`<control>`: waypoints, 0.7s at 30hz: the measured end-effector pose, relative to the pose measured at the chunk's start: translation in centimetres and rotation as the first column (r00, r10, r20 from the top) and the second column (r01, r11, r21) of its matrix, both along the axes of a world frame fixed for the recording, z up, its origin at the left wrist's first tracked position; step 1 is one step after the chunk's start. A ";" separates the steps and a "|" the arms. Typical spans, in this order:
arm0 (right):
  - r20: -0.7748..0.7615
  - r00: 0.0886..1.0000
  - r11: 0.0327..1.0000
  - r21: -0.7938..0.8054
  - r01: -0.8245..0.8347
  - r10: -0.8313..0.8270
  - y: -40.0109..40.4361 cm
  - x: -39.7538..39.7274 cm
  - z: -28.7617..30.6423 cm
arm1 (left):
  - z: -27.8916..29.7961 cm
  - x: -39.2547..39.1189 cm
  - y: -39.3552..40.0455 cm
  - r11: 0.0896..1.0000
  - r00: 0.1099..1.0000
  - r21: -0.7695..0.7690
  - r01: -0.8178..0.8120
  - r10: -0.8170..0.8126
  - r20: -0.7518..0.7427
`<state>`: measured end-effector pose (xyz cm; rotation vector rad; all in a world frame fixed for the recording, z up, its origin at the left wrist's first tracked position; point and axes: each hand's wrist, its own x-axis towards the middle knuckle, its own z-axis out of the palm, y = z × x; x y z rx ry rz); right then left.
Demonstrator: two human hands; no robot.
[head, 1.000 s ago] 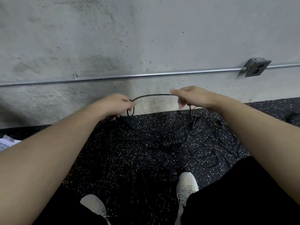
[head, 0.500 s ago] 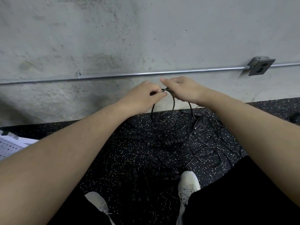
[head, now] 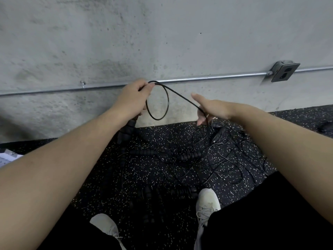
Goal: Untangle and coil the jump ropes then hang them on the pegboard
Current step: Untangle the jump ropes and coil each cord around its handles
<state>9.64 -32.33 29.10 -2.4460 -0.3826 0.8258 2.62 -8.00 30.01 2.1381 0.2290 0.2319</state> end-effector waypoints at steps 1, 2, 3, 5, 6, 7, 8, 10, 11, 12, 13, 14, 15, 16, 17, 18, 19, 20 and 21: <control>0.046 0.997 0.997 0.041 0.067 -0.069 -0.1 0.3 0.2 | -0.1 0.0 0.4 1.000 1.000 0.015 -0.011 0.011 -0.005; 0.082 0.986 0.985 0.103 0.137 -0.146 -0.3 0.7 0.4 | -0.3 0.1 0.8 0.999 1.000 0.044 -0.013 0.013 -0.015; 0.105 0.969 0.965 0.167 0.203 -0.222 -0.5 1.1 0.6 | -0.5 0.2 1.1 0.997 0.999 0.074 -0.010 0.012 -0.033; 0.146 0.939 0.933 0.238 0.271 -0.310 -0.9 1.6 0.8 | -1.2 0.3 1.8 0.990 0.992 0.136 0.025 -0.008 -0.124; 0.163 0.932 0.925 0.261 0.276 -0.324 -1.0 1.7 0.7 | -1.5 0.3 2.0 0.981 0.980 0.182 0.073 -0.036 -0.197; 0.174 0.928 0.919 0.283 0.274 -0.330 -1.1 1.7 0.7 | -1.8 0.2 2.0 0.963 0.959 0.231 0.138 -0.072 -0.274; 0.178 0.927 0.917 0.295 0.270 -0.330 -1.0 1.7 0.7 | -2.0 0.1 1.9 0.941 0.934 0.271 0.204 -0.104 -0.343; 0.182 0.935 0.922 0.302 0.242 -0.305 -0.6 1.6 0.9 | -2.2 -0.3 1.2 0.907 0.895 0.305 0.291 -0.145 -0.423; 0.192 0.944 0.933 0.294 0.205 -0.268 -0.3 1.4 1.1 | -2.1 -0.5 0.7 0.902 0.887 0.302 0.307 -0.156 -0.436; 0.206 0.955 0.948 0.280 0.153 -0.215 0.1 1.2 1.2 | -1.8 -0.6 0.2 0.906 0.884 0.282 0.315 -0.173 -0.434; 0.219 0.962 0.959 0.267 0.100 -0.162 0.5 1.0 1.3 | -1.6 -0.6 -0.5 0.910 0.886 0.254 0.327 -0.202 -0.417; 0.229 0.967 0.964 0.259 0.054 -0.116 1.0 0.7 1.3 | -1.3 -0.6 -1.2 0.909 0.889 0.232 0.347 -0.240 -0.391; 0.233 0.969 0.965 0.262 0.022 -0.085 1.5 0.3 1.3 | -1.1 -0.6 -1.9 0.901 0.891 0.222 0.373 -0.281 -0.358; 0.233 0.970 0.961 0.276 0.002 -0.069 2.0 0.0 1.4 | -1.0 -0.6 -2.6 0.897 0.896 0.215 0.386 -0.310 -0.317; 0.234 0.970 0.956 0.294 -0.010 -0.062 2.4 -0.3 1.5 | -0.8 -0.7 -3.3 0.899 0.906 0.206 0.386 -0.328 -0.269; 0.237 0.969 0.949 0.313 -0.015 -0.063 2.8 -0.5 1.7 | -0.7 -0.7 -3.7 0.903 0.917 0.202 0.378 -0.336 -0.215; 0.244 0.967 0.943 0.334 -0.015 -0.071 3.0 -0.6 1.9 | -0.7 -0.7 -3.8 0.904 0.926 0.211 0.372 -0.343 -0.160; 0.254 0.964 0.936 0.352 -0.014 -0.081 3.1 -0.7 2.0 | -0.7 -0.6 -3.9 0.901 0.929 0.228 0.369 -0.350 -0.119; 0.265 0.961 0.934 0.358 -0.016 -0.085 3.1 -0.8 2.1 | -0.7 -0.6 -3.8 0.897 0.928 0.238 0.373 -0.360 -0.098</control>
